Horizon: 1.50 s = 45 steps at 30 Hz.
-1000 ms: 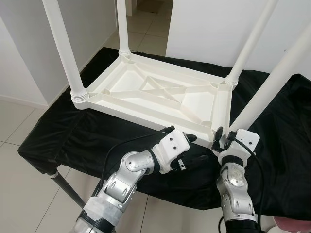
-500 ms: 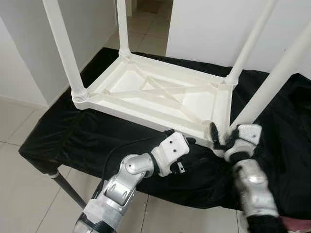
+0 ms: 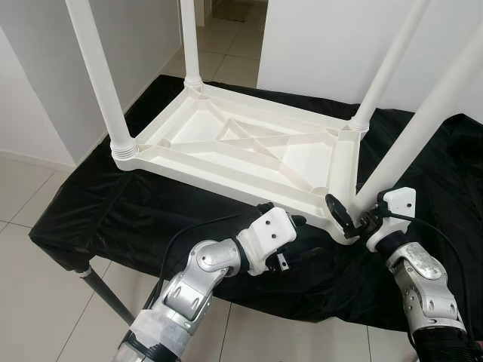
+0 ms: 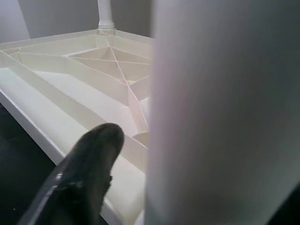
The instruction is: Building children table
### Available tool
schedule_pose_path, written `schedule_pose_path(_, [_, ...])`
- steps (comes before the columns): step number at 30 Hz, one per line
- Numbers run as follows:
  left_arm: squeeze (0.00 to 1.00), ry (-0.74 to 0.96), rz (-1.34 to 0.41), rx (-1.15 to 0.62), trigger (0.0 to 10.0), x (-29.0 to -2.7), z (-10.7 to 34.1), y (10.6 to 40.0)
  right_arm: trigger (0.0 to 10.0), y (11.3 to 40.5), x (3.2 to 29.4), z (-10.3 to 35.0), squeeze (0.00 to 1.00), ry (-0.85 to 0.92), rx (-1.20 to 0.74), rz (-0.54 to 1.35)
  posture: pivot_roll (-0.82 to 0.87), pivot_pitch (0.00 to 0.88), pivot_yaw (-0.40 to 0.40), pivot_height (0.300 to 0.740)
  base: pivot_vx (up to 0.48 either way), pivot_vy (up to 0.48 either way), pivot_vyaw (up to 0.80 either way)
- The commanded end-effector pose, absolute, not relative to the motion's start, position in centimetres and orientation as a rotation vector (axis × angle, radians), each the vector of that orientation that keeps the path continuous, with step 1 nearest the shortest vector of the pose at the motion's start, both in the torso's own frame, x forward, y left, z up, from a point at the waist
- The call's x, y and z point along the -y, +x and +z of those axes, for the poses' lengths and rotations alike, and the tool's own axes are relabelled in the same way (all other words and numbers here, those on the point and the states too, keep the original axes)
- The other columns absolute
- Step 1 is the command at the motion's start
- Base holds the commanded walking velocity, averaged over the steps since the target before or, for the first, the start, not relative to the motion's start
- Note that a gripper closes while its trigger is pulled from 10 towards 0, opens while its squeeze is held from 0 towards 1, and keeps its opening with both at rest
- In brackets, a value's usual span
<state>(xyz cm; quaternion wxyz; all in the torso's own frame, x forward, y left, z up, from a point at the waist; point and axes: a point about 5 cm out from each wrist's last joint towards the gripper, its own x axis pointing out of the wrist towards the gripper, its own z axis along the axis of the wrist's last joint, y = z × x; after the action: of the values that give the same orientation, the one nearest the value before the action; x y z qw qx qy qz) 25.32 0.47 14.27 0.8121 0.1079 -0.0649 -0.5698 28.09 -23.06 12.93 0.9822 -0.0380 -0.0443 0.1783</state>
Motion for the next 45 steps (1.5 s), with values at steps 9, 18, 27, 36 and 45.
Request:
schedule_pose_path(9, [0.00, 0.245, -1.194, 0.151, 10.0, -0.3, 14.4, 25.4, 0.0, 27.5, 23.2, 11.2, 0.00, -0.045, 0.022, 0.402, -0.07, 0.000, -0.026, 0.740, 0.000, 0.000, 0.00])
schedule_pose_path(18, [0.00, 0.243, -1.196, 0.151, 10.0, -0.2, 14.3, 25.3, 10.0, 27.6, 23.1, 11.4, 0.00, 0.004, 0.015, 0.323, -0.08, 0.000, -0.031, 0.740, 0.000, 0.000, 0.00])
schedule_pose_path(27, [0.00, 0.240, -1.201, 0.151, 10.0, 0.0, 14.2, 25.2, 10.0, 28.0, 22.3, 11.6, 0.00, 0.029, 0.004, 0.088, -0.08, 0.000, -0.039, 0.740, 0.000, 0.000, 0.00])
schedule_pose_path(36, [0.00, 0.242, -1.206, 0.151, 10.0, 0.1, 14.1, 25.1, 10.0, 27.5, 21.6, 11.6, 0.00, 0.071, 0.022, -0.228, -0.08, 0.000, -0.042, 0.740, 0.000, 0.000, 0.00])
schedule_pose_path(45, [0.00, 0.249, -1.208, 0.152, 10.0, 0.3, 14.0, 25.0, 10.0, 27.4, 18.0, 11.2, 0.00, 0.144, 0.013, -0.460, -0.07, 0.000, -0.046, 0.740, 0.000, 0.000, 0.00])
